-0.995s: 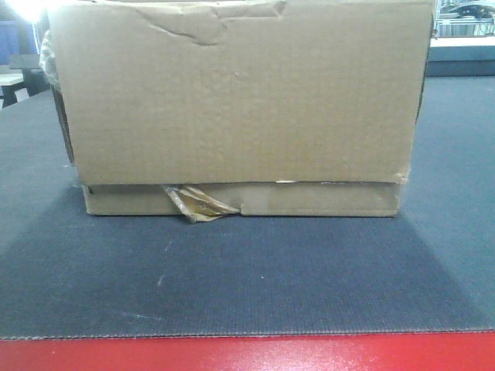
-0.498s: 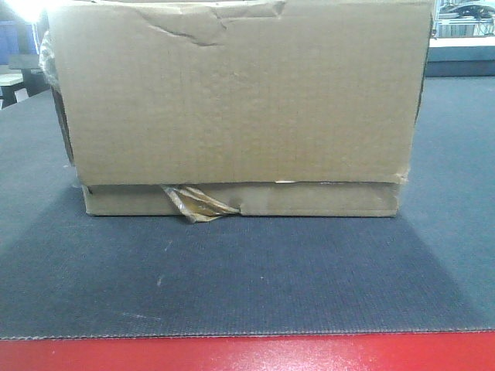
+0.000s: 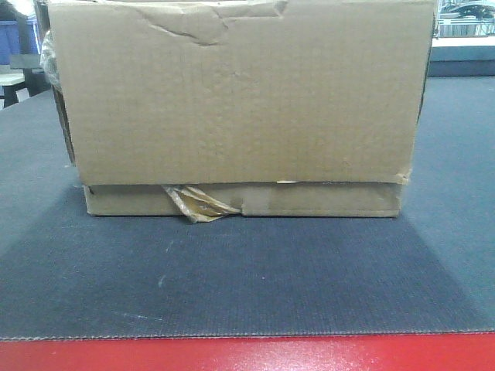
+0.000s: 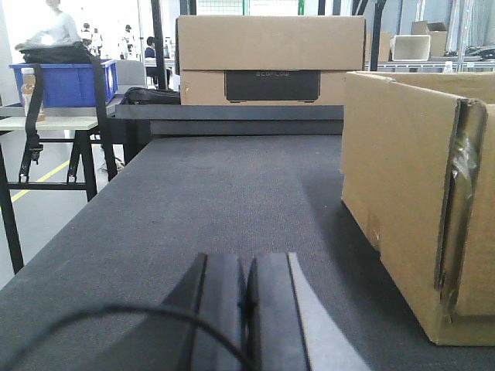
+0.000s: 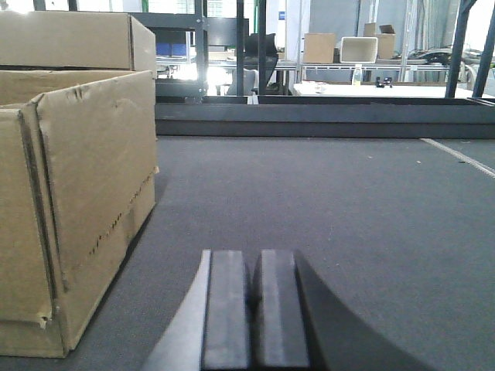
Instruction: Grab carton from right shelf to conveyor
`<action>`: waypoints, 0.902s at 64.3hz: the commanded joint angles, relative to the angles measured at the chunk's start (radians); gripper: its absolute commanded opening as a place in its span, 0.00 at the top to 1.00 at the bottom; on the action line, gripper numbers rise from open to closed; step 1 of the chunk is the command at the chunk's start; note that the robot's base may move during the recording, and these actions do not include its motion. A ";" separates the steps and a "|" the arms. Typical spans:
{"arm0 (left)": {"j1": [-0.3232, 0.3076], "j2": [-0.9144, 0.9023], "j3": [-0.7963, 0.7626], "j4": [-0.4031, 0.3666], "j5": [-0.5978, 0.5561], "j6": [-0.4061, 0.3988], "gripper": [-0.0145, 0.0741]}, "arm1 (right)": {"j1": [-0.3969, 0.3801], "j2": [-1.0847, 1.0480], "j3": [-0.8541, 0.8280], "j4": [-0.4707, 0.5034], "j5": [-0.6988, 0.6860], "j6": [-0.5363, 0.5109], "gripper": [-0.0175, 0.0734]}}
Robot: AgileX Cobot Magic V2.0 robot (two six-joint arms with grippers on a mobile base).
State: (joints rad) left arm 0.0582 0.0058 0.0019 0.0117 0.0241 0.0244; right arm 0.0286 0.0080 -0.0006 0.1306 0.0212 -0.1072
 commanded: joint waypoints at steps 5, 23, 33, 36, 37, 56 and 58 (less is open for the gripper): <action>0.001 -0.006 -0.002 -0.006 -0.018 0.003 0.85 | 0.004 -0.008 0.001 0.009 -0.015 -0.009 0.88; 0.001 -0.006 -0.002 -0.006 -0.018 0.003 0.85 | 0.004 -0.008 0.001 0.009 -0.029 -0.009 0.88; 0.001 -0.006 -0.002 -0.006 -0.018 0.003 0.85 | 0.004 -0.008 0.001 0.009 -0.029 -0.009 0.88; 0.001 -0.006 -0.002 -0.006 -0.018 0.003 0.85 | 0.004 -0.008 0.001 0.009 -0.029 -0.009 0.88; 0.001 -0.006 -0.002 -0.006 -0.018 0.003 0.85 | 0.004 -0.008 0.001 0.009 -0.029 -0.009 0.88; 0.001 -0.006 -0.002 -0.006 -0.018 0.003 0.85 | 0.004 -0.008 0.001 0.009 -0.029 -0.009 0.88; 0.001 -0.006 -0.002 -0.006 -0.018 0.003 0.85 | 0.004 -0.008 0.001 0.009 -0.029 -0.009 0.88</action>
State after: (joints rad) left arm 0.0582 0.0058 0.0019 0.0117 0.0241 0.0262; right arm 0.0286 0.0042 -0.0006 0.1306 0.0161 -0.1079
